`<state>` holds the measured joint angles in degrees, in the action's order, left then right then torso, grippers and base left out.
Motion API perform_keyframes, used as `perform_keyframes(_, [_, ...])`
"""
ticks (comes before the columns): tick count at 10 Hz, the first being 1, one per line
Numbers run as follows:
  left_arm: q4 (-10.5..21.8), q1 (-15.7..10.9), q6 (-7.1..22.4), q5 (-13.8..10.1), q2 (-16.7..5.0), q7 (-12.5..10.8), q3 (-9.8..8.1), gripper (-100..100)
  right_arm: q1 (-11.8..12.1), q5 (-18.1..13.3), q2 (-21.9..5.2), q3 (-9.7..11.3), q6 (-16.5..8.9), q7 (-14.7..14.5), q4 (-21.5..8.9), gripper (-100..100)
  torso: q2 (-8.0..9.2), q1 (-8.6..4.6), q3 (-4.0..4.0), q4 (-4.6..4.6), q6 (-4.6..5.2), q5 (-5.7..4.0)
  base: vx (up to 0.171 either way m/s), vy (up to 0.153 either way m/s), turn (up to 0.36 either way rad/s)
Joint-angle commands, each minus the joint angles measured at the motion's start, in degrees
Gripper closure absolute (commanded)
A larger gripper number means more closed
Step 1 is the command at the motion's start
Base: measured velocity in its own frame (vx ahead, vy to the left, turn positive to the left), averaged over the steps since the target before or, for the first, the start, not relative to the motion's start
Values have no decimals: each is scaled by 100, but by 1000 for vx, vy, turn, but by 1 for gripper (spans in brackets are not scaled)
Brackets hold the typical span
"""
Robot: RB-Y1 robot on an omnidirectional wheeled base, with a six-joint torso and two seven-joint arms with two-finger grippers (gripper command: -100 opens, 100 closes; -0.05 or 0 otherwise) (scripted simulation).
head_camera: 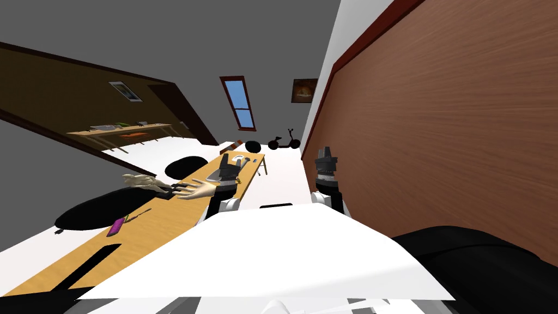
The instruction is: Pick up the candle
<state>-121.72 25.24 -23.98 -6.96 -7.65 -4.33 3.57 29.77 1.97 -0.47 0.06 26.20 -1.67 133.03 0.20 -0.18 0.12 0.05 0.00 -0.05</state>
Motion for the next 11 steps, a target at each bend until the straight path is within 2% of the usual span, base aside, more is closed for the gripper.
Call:
perform_keyframes(1, [165,-78,211,-49,-18,-27,81,-100,0,0,0,0,0,0,0,0,0,0,0,0,0,0,-34,-46,-65])
perform_keyframes(7, [1191,-429,1072,-264,-33,-177,496,-100,-1,0,0,0,0,0,0,0,10,-9,6,2,1,-2,-71,-77,-91])
perform_keyframes(9, [1532,-534,1344,-291,-42,-202,602,-100,0,0,0,0,0,0,0,0,2,-5,1,0,0,-1,-43,-55,-88])
perform_keyframes(10, [1532,-534,1344,-291,-42,-202,602,-100,0,0,0,0,0,0,0,0,-2,3,-2,-1,0,0,-23,-18,-33])
perform_keyframes(11, [1701,-582,1474,-292,-55,-207,644,-100,0,0,0,0,0,0,0,0,-7,13,-4,-1,-2,2,-13,-7,-58])
